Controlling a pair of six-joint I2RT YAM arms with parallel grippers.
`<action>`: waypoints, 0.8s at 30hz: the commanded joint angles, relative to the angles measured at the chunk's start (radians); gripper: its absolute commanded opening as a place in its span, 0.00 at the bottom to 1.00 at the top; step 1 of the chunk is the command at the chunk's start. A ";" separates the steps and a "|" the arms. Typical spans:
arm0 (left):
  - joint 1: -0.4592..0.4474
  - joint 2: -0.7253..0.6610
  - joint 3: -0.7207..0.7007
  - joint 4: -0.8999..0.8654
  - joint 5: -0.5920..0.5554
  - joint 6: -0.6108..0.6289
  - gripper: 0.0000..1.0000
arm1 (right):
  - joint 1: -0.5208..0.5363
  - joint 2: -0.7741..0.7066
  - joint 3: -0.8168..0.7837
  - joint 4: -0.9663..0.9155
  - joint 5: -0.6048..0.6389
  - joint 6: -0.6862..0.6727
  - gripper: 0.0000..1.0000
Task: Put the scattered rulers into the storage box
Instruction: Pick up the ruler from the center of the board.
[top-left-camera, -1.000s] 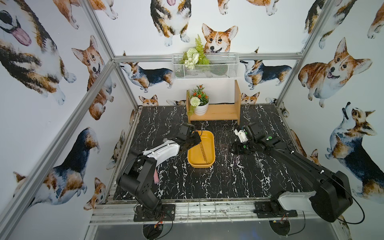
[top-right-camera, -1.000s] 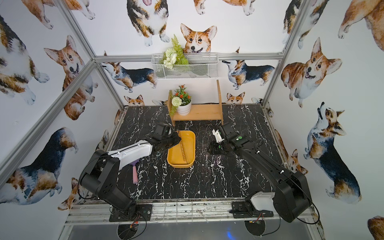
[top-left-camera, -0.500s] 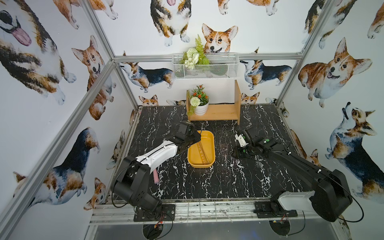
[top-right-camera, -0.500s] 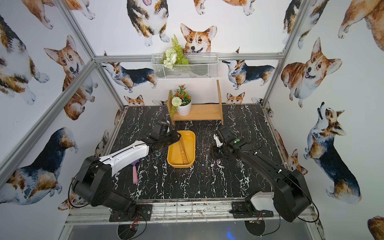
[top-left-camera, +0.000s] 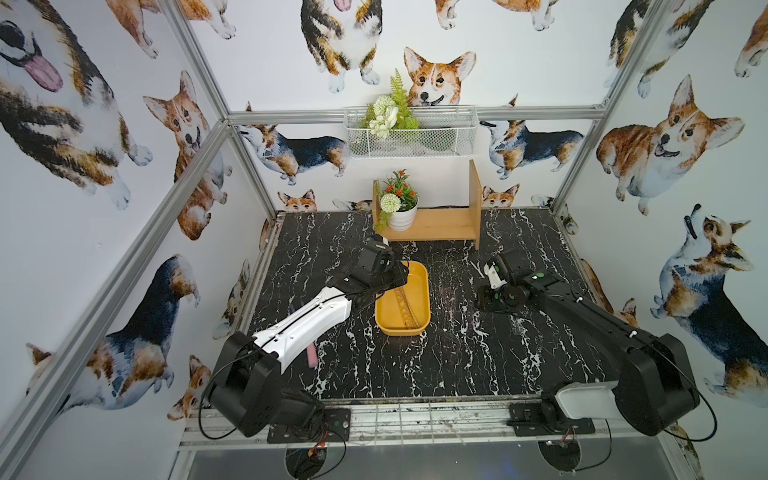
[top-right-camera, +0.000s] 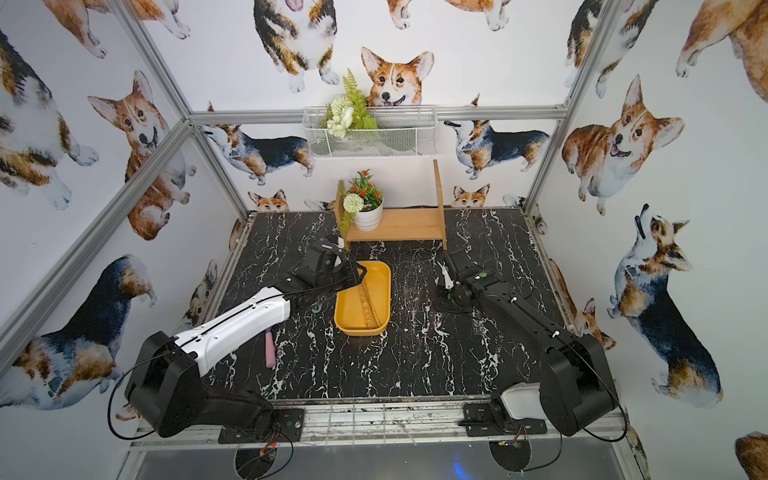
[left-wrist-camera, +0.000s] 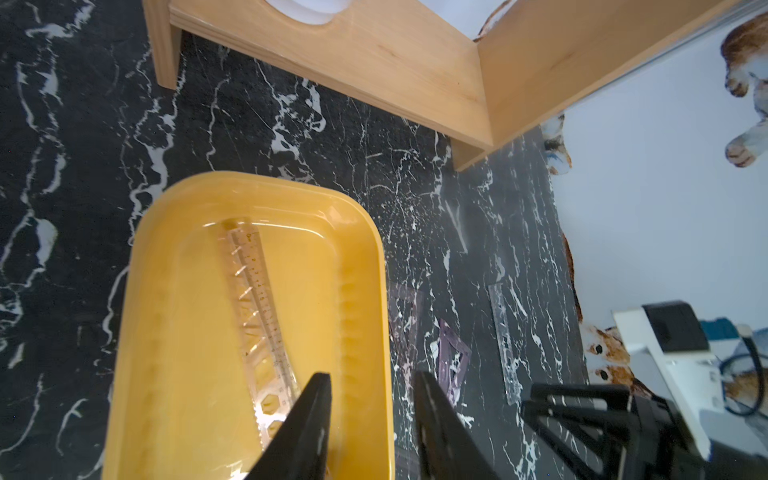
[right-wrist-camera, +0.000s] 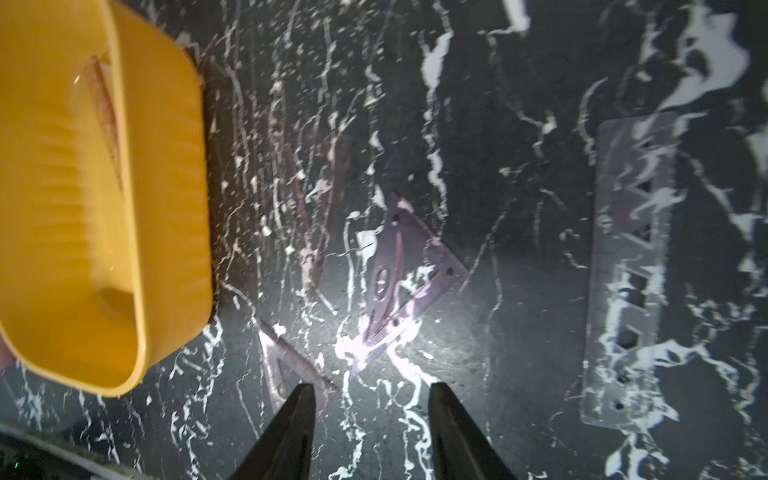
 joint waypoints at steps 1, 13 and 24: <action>-0.025 -0.007 0.011 -0.006 0.005 0.014 0.39 | -0.041 0.000 -0.002 0.006 0.026 -0.038 0.55; -0.134 0.026 0.032 0.035 0.038 -0.012 0.39 | -0.156 0.037 -0.029 0.017 0.117 -0.084 0.62; -0.261 0.079 0.048 0.111 0.047 -0.067 0.39 | -0.171 0.111 -0.029 0.029 0.199 -0.082 0.67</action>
